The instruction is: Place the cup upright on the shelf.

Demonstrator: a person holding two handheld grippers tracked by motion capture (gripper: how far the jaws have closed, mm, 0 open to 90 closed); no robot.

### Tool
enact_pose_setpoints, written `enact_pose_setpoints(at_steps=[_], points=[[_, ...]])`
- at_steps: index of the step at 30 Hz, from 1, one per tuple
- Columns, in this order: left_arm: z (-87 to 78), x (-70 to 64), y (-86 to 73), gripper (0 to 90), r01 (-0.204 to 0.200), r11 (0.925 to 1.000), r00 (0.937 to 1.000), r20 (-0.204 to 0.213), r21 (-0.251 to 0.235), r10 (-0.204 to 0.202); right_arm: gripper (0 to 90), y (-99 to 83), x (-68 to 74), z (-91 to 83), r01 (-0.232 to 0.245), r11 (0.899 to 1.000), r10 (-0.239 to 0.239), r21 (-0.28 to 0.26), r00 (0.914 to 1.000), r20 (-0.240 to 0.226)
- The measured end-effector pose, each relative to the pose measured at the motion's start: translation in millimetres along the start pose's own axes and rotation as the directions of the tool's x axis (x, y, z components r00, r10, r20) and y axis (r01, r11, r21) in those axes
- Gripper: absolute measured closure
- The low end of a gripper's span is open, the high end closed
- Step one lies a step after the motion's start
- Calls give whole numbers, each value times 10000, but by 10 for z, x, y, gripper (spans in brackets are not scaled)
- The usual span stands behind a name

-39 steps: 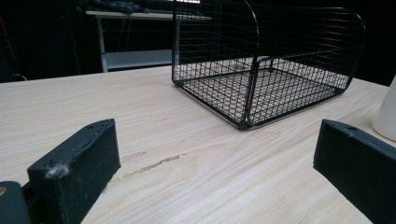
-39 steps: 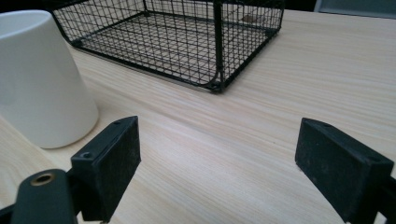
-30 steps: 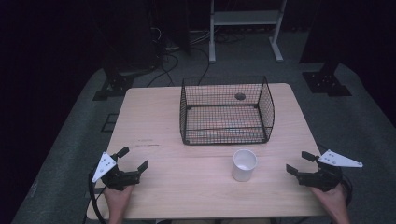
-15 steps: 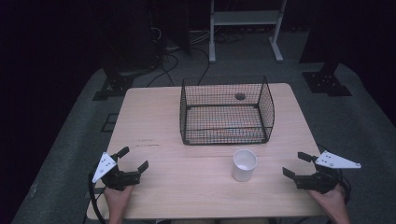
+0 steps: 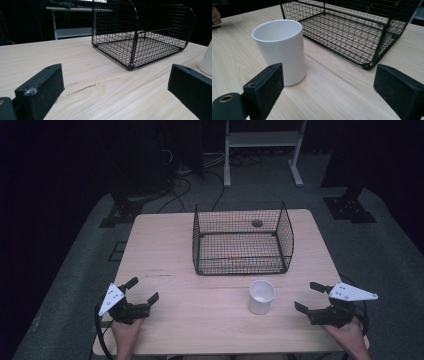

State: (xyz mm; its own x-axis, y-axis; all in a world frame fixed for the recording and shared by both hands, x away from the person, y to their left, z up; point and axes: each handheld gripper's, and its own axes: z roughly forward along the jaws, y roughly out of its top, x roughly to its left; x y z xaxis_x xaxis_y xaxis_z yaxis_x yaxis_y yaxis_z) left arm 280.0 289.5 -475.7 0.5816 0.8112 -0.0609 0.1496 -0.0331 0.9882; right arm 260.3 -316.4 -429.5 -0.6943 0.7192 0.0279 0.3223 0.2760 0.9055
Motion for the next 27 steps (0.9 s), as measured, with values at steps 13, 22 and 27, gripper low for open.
enact_pose_setpoints(at_steps=[13,22,27], points=[[-1,-2,1,0,-30,10000,10000,-9,-16,30,44,59,150,114,341,9991,-329,249,9982,-503],[-3,-2,2,0,-54,10000,10000,-3,-35,54,29,106,229,198,515,9982,-481,322,9939,-992],[-3,-2,1,0,-57,10000,10000,0,-39,57,25,147,303,285,742,9962,-673,461,9883,-1366]])
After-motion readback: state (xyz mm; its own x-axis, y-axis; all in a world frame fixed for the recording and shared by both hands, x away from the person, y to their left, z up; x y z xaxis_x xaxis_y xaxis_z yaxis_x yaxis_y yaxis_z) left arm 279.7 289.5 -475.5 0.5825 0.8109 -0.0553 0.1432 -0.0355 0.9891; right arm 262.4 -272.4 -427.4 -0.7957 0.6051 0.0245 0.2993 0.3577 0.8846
